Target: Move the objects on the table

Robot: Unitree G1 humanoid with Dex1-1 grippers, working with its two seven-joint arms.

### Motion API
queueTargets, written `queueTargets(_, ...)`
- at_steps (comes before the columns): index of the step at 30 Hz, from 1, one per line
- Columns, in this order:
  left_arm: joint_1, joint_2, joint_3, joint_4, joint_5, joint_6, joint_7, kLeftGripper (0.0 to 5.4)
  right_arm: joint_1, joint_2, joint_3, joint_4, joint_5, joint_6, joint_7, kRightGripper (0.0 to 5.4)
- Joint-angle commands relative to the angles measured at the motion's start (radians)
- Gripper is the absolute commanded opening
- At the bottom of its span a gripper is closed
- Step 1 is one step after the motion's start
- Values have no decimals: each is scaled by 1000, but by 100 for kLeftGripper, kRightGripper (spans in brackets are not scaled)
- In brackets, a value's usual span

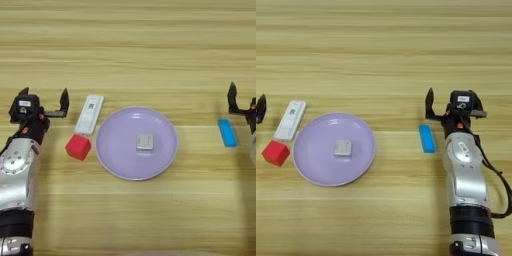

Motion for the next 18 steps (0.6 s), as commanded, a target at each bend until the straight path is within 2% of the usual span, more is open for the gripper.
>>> queueTargets(1, -90, 6, 34, 219, 3, -122, 14, 537, -7, -11, 5, -1, -2, -3, 10, 540)
queueTargets(5, -148, 19, 47, 367, 20, -218, 40, 537, -2, -14, 9, -10, -2, -4, 17, 540)
queueTargets(10, -157, 6, 32, 333, 5, -254, 11, 537, 2, -16, 10, -8, -2, -7, 26, 540)
queueTargets(18, -157, 2, 9, 421, 7, -315, -52, 537, 9, -26, 13, -16, 0, -6, 39, 540)
